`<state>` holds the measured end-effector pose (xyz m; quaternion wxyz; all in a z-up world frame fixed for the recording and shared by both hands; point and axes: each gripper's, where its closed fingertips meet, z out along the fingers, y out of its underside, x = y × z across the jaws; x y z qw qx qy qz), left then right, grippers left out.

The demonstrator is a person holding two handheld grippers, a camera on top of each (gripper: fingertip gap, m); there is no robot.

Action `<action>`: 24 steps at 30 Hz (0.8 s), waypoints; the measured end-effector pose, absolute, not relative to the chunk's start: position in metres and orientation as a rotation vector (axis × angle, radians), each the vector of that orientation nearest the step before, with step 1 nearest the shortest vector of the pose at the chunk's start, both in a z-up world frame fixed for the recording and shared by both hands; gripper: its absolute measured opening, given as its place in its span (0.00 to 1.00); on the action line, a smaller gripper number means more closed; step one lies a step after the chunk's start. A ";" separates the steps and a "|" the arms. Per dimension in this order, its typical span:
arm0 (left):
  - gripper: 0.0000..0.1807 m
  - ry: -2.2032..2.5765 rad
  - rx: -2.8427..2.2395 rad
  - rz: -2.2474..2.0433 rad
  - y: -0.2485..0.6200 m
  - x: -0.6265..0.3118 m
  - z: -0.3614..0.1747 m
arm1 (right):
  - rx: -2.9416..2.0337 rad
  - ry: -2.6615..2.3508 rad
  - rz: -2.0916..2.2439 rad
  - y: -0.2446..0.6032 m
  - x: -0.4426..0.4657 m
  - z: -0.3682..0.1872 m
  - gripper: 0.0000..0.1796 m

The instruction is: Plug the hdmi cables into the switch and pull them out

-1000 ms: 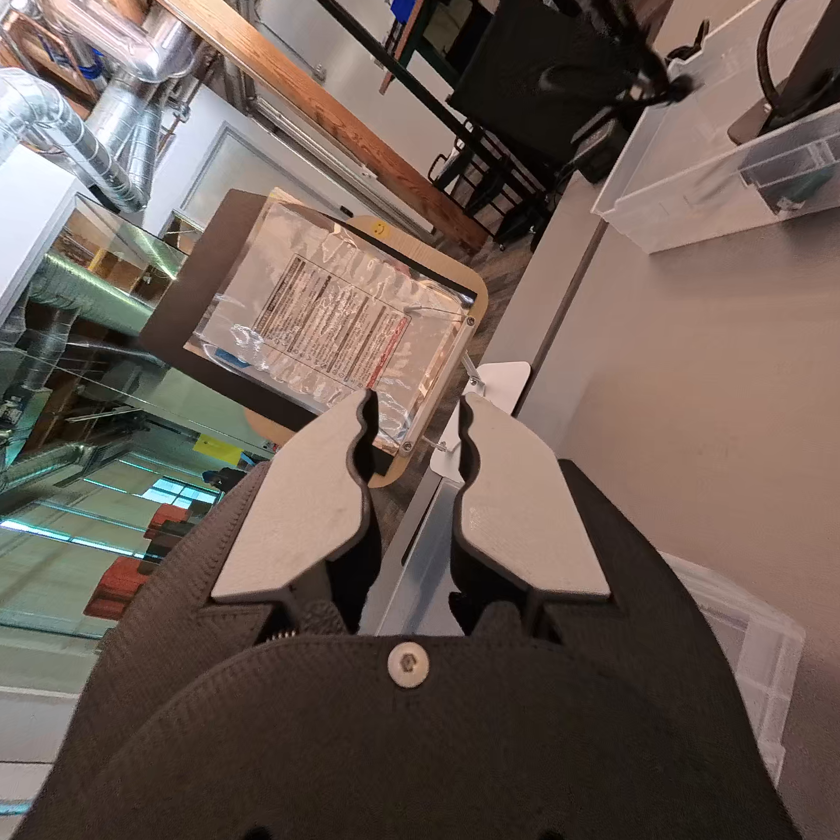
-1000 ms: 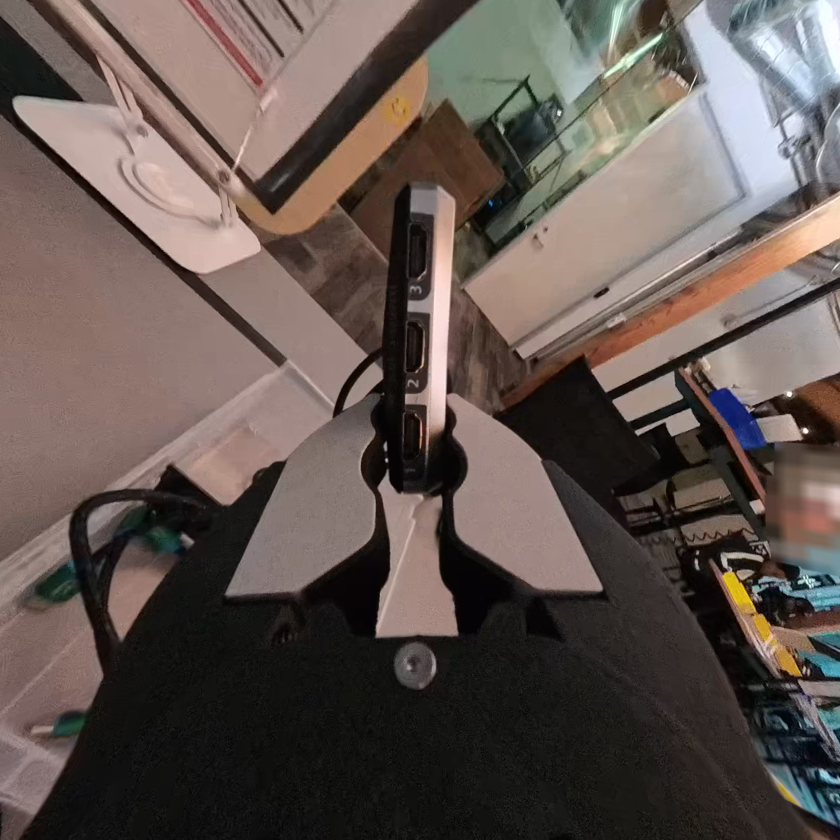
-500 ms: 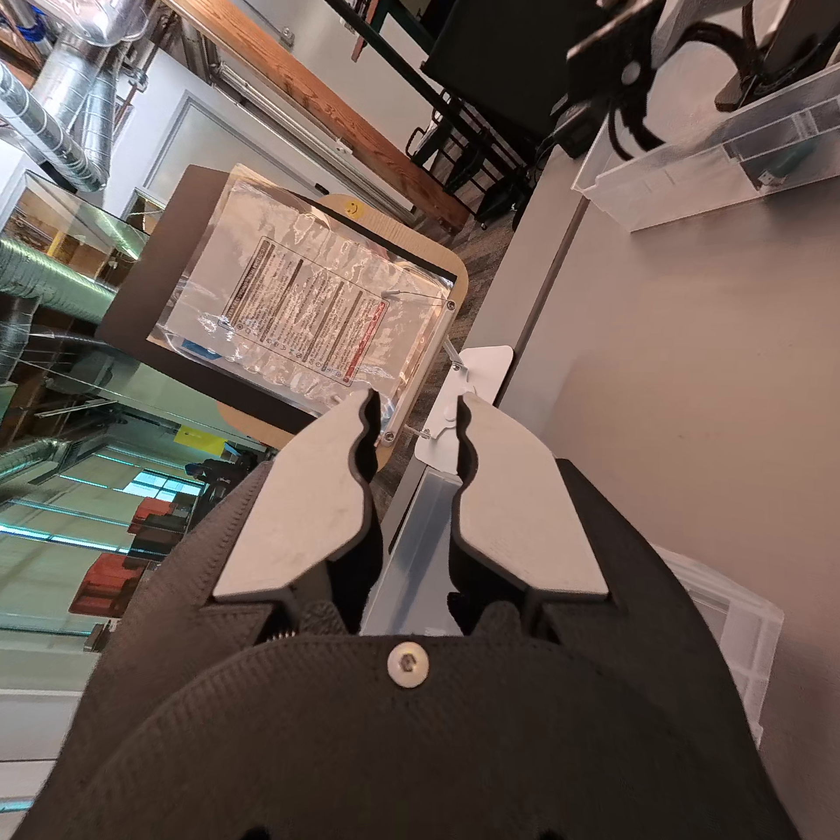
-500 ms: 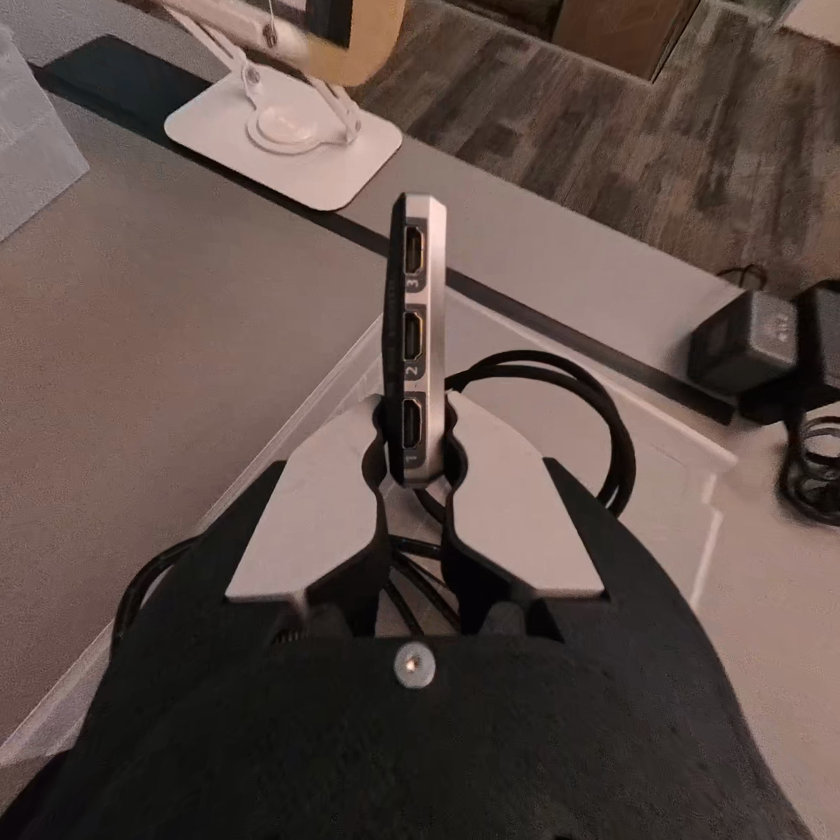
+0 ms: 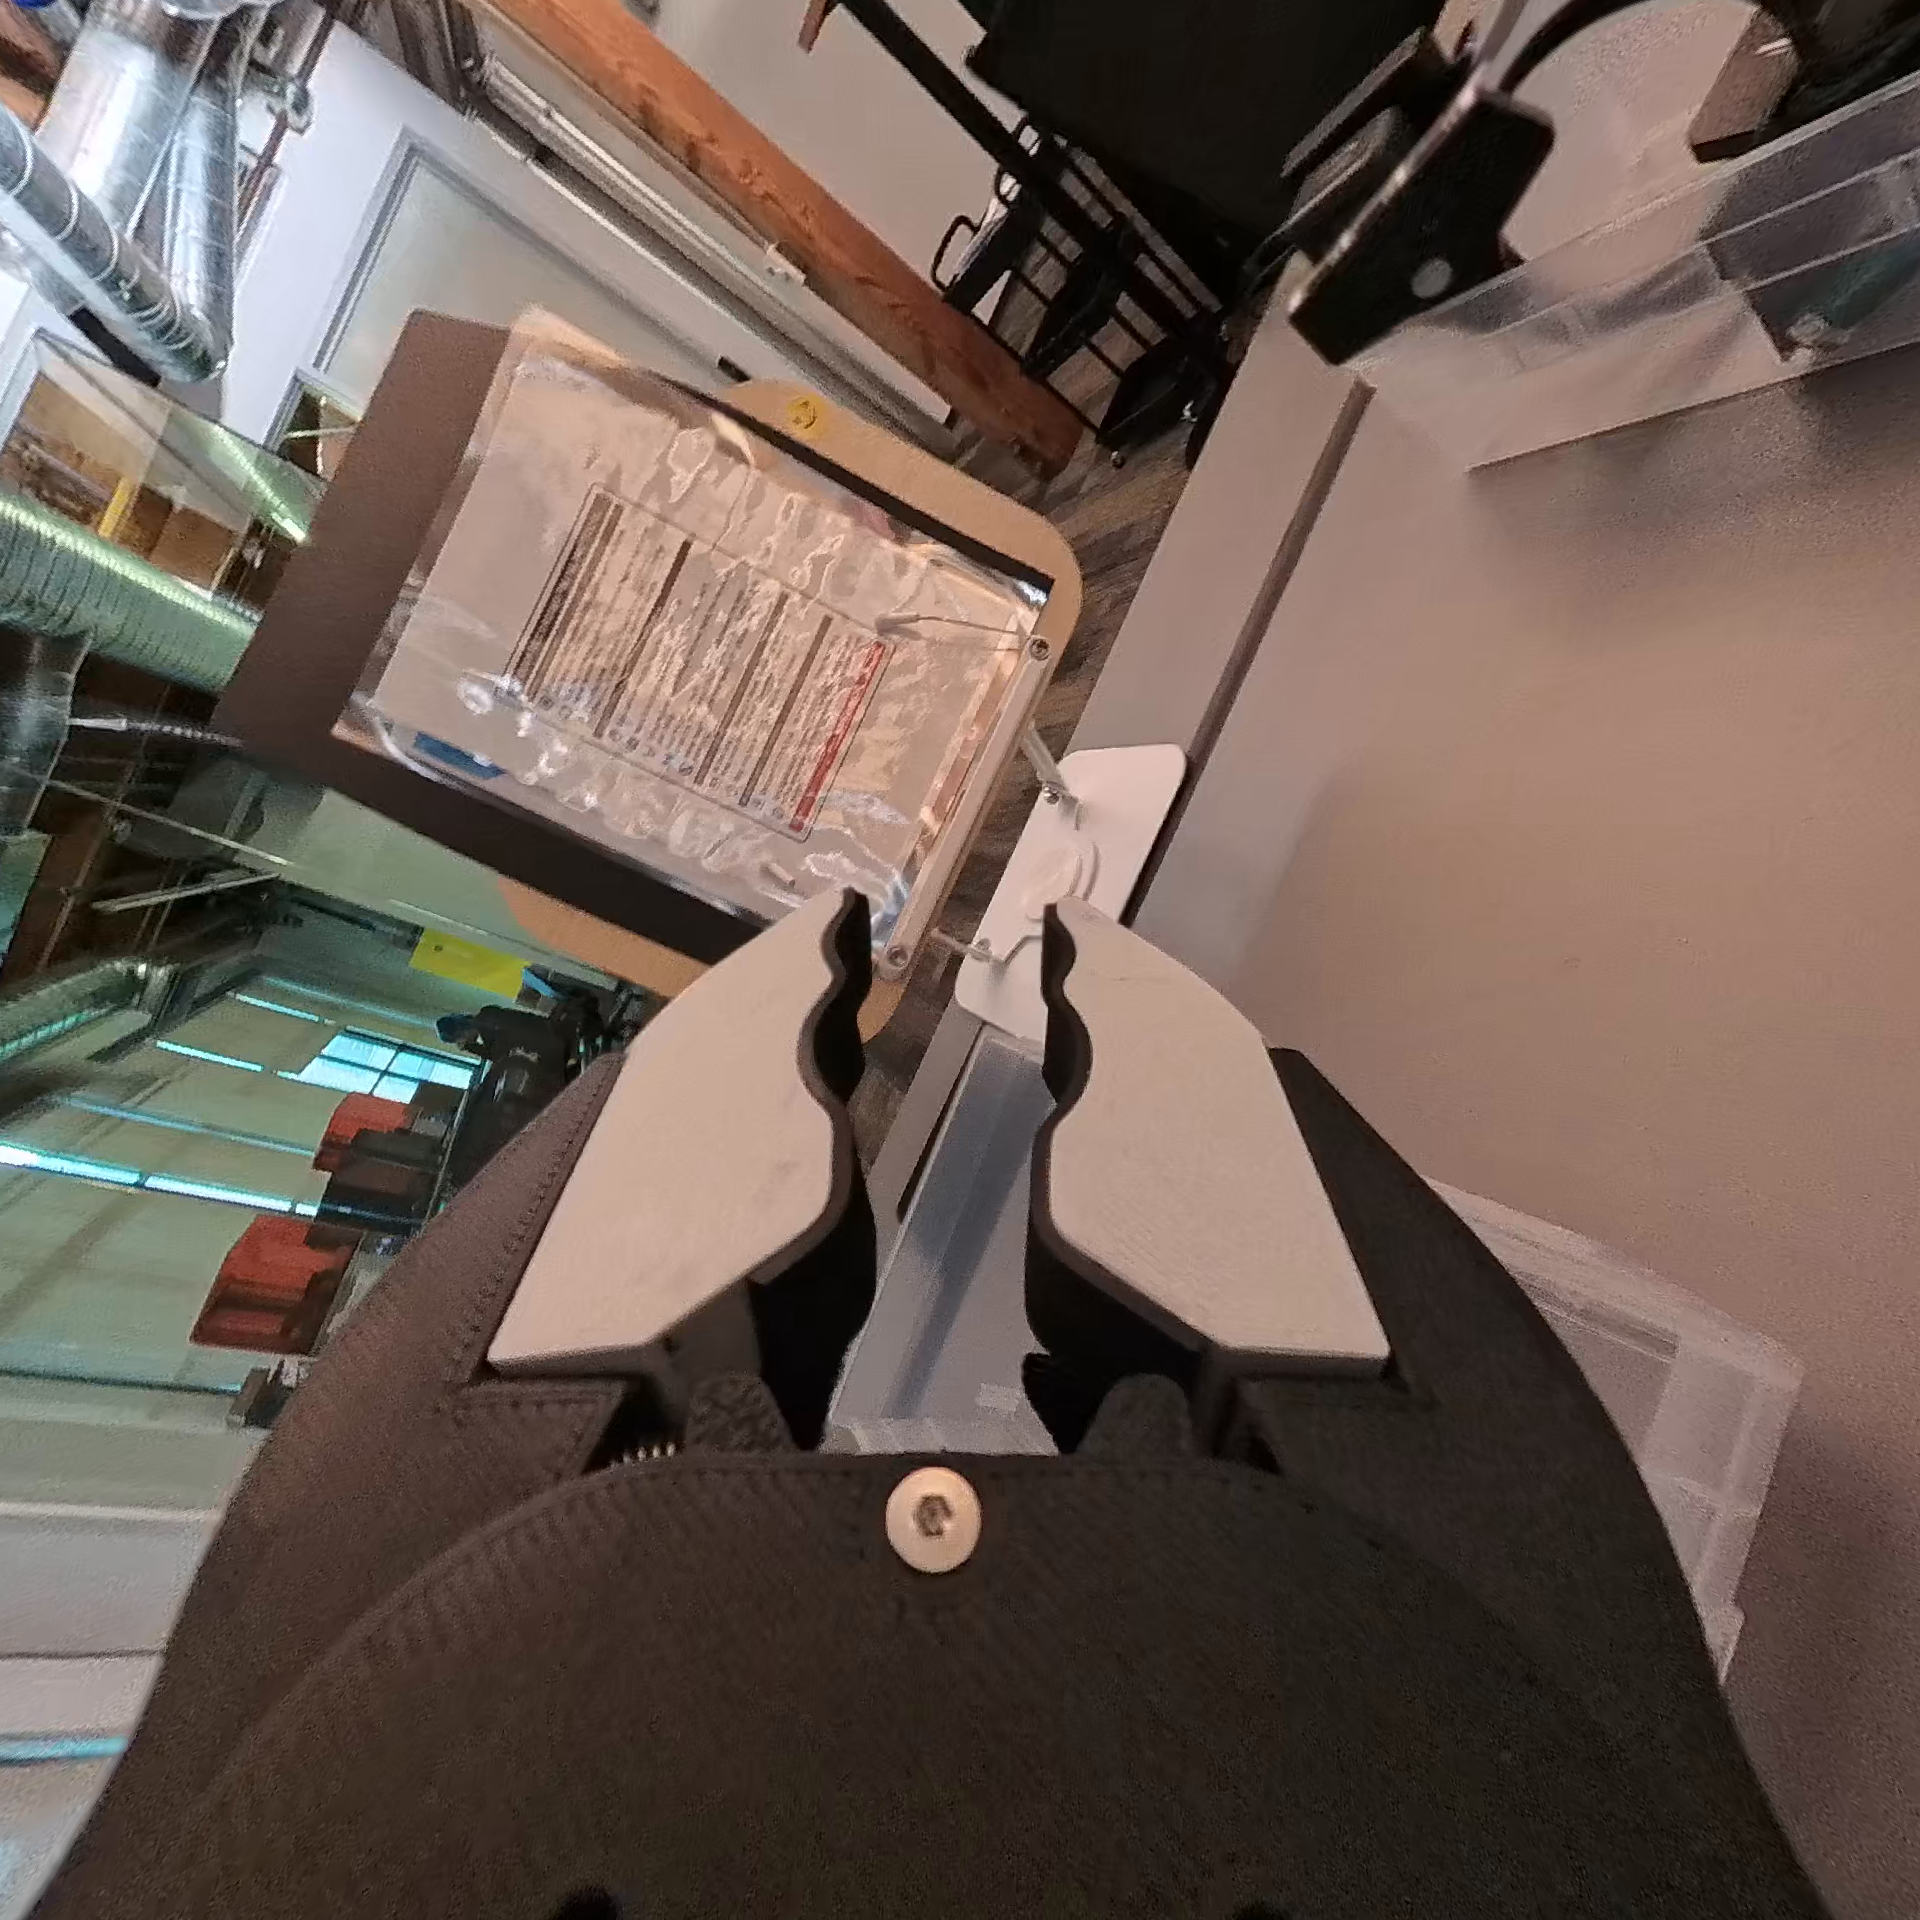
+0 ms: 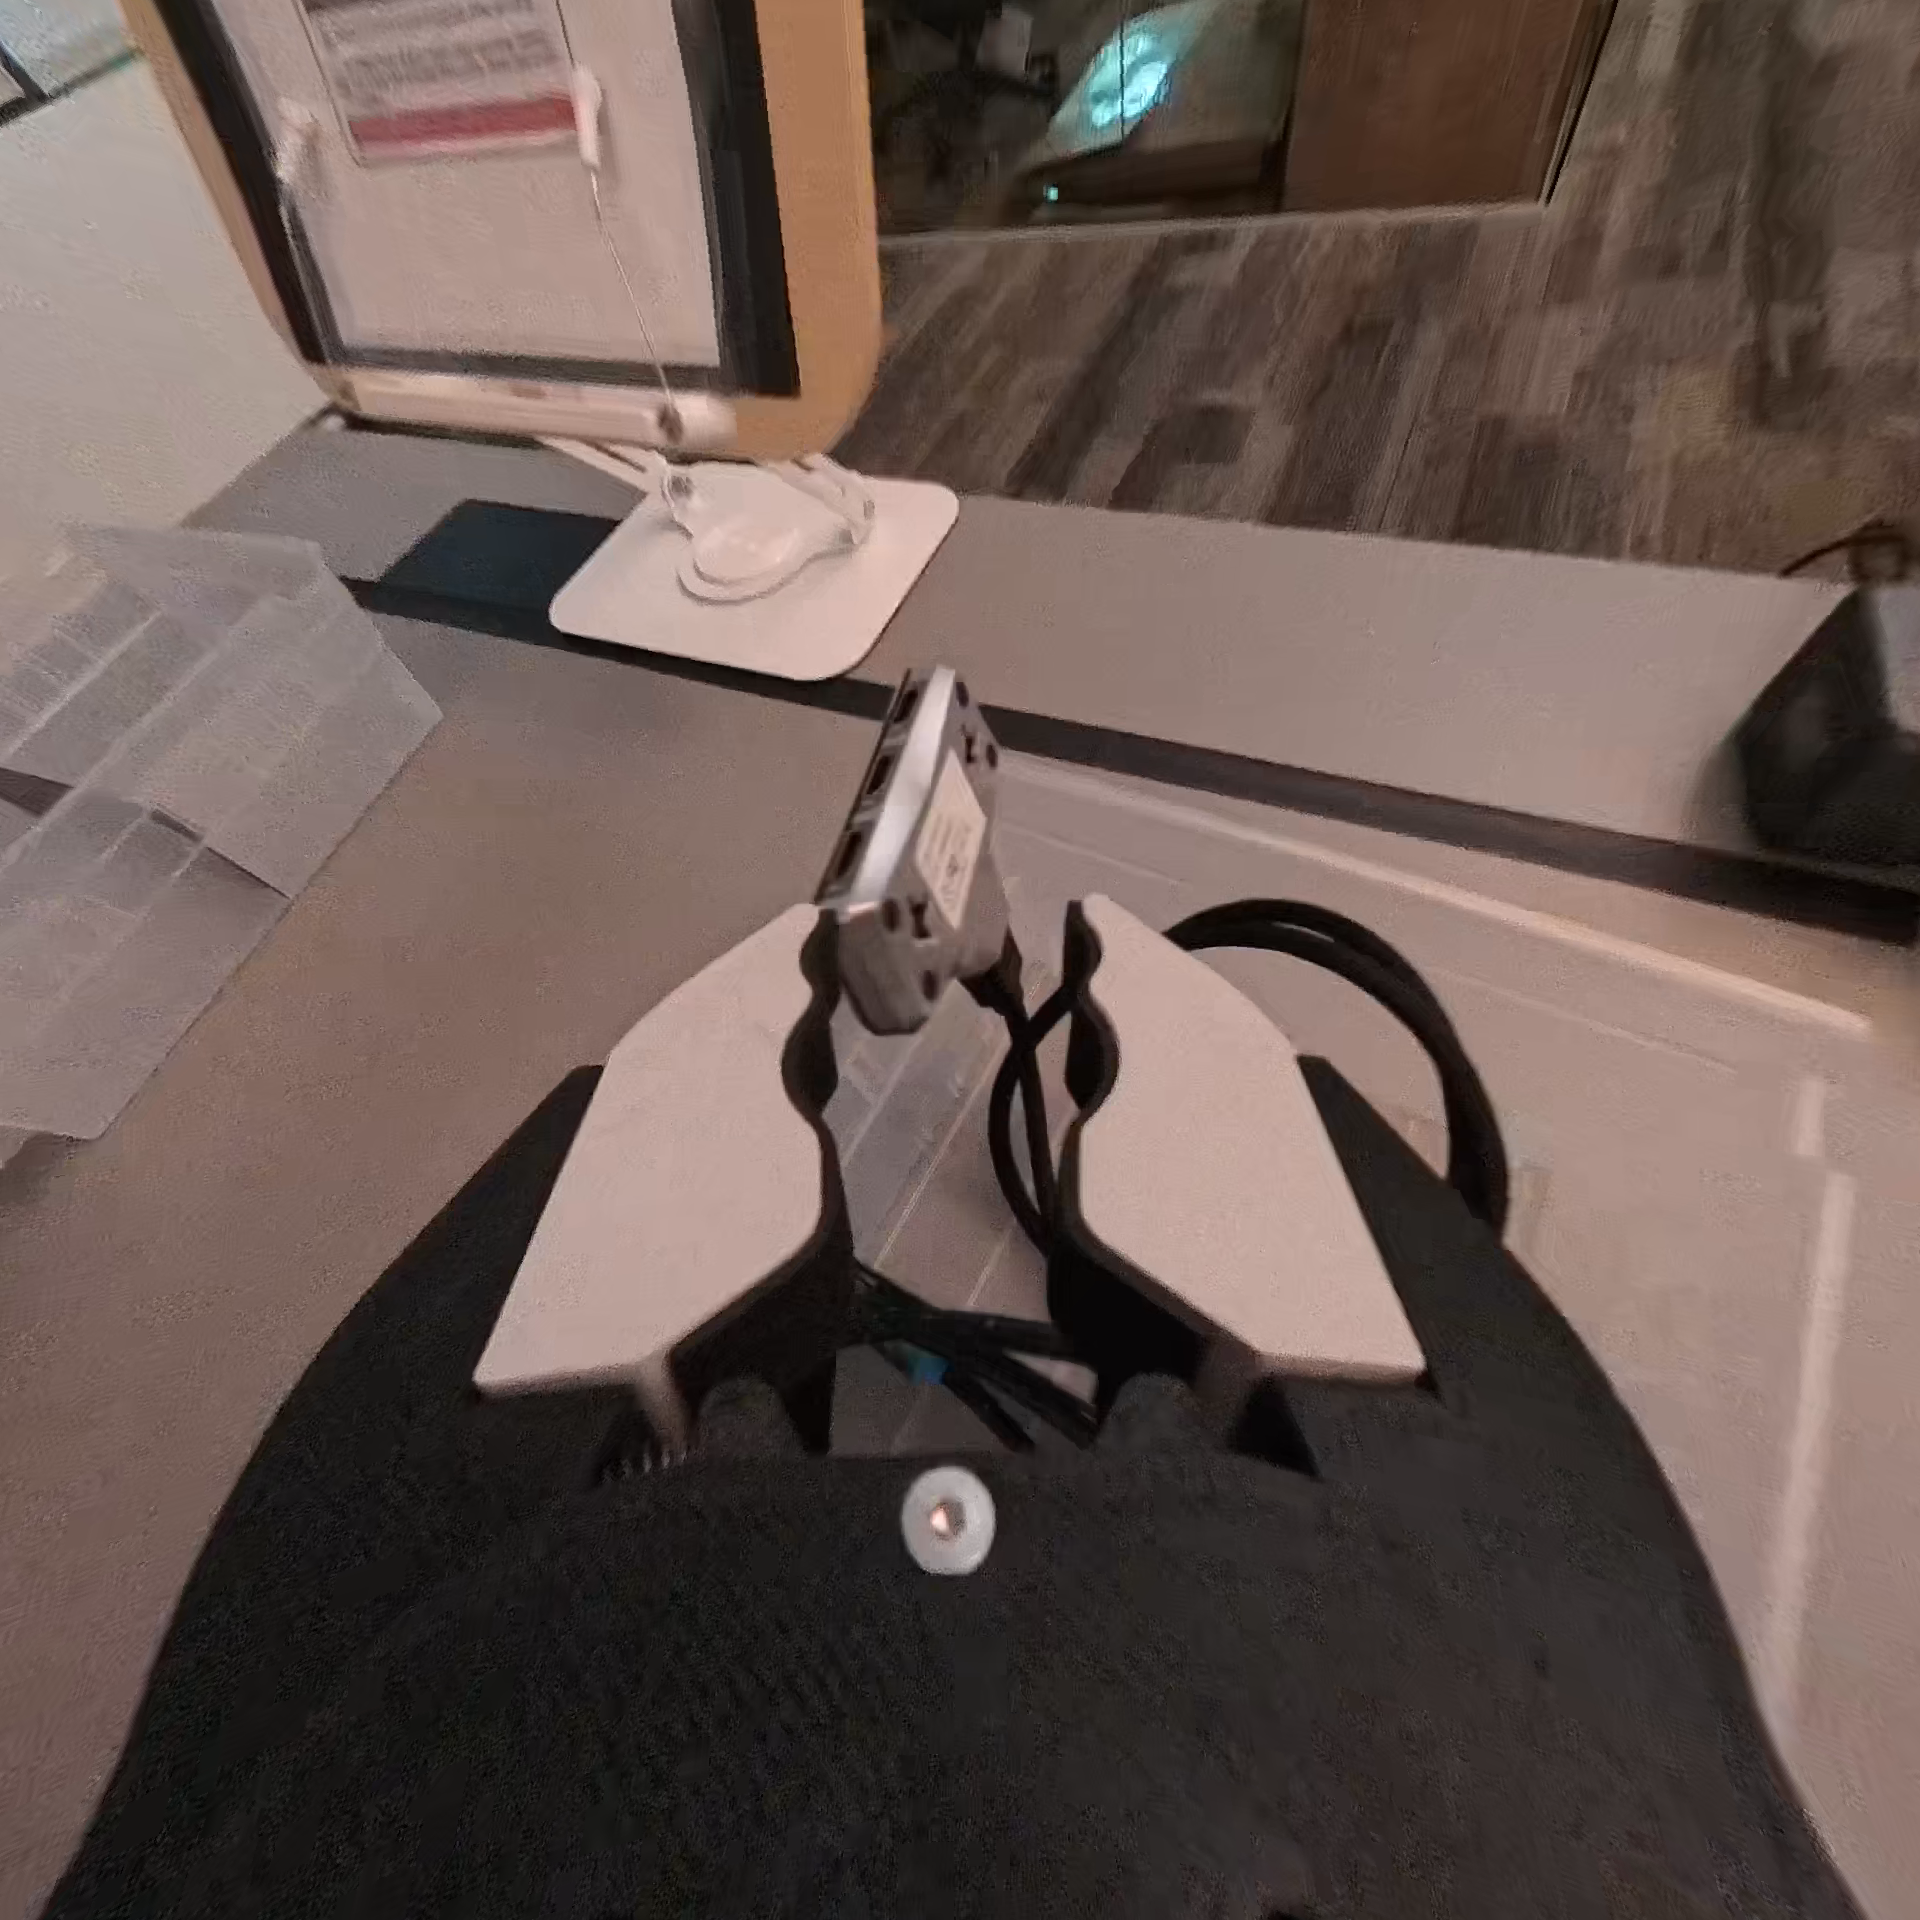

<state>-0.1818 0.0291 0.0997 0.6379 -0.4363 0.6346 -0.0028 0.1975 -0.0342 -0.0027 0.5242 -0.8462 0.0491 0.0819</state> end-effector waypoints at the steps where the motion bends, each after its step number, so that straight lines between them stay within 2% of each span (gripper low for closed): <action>1: 0.17 1.429 -1.012 -0.010 0.033 -0.187 0.103 | -1.999 0.117 0.167 -0.043 0.203 0.009 0.23; 5: 0.20 1.279 -1.157 -0.008 0.064 -0.223 0.116 | -2.036 0.254 -0.123 -0.104 0.251 0.027 0.27; 9: 0.27 1.024 -1.525 -0.028 0.121 -0.291 0.103 | -2.249 0.505 -0.340 -0.175 0.299 -0.010 0.31; 11: 0.36 0.910 -1.780 -0.138 0.141 -0.323 0.077 | -2.353 0.574 -0.270 -0.192 0.303 -0.037 0.31; 14: 0.39 0.786 -2.088 -0.333 0.156 -0.354 0.033 | -2.487 0.619 -0.077 -0.193 0.294 -0.073 0.27; 16: 0.38 0.719 -2.210 -0.416 0.161 -0.369 0.010 | -2.581 0.633 0.024 -0.189 0.285 -0.095 0.23; 18: 0.38 0.683 -2.370 -0.451 0.157 -0.384 -0.016 | -2.698 0.675 0.147 -0.189 0.272 -0.117 0.11; 20: 0.36 0.667 -2.539 -0.453 0.148 -0.397 -0.043 | -2.789 0.707 0.141 -0.193 0.270 -0.130 0.10; 21: 0.35 0.673 -2.606 -0.463 0.143 -0.399 -0.054 | -2.795 0.709 0.105 -0.194 0.274 -0.130 0.06; 24: 0.36 0.692 -2.688 -0.611 0.134 -0.388 -0.066 | -2.803 0.697 0.106 -0.192 0.274 -0.132 0.05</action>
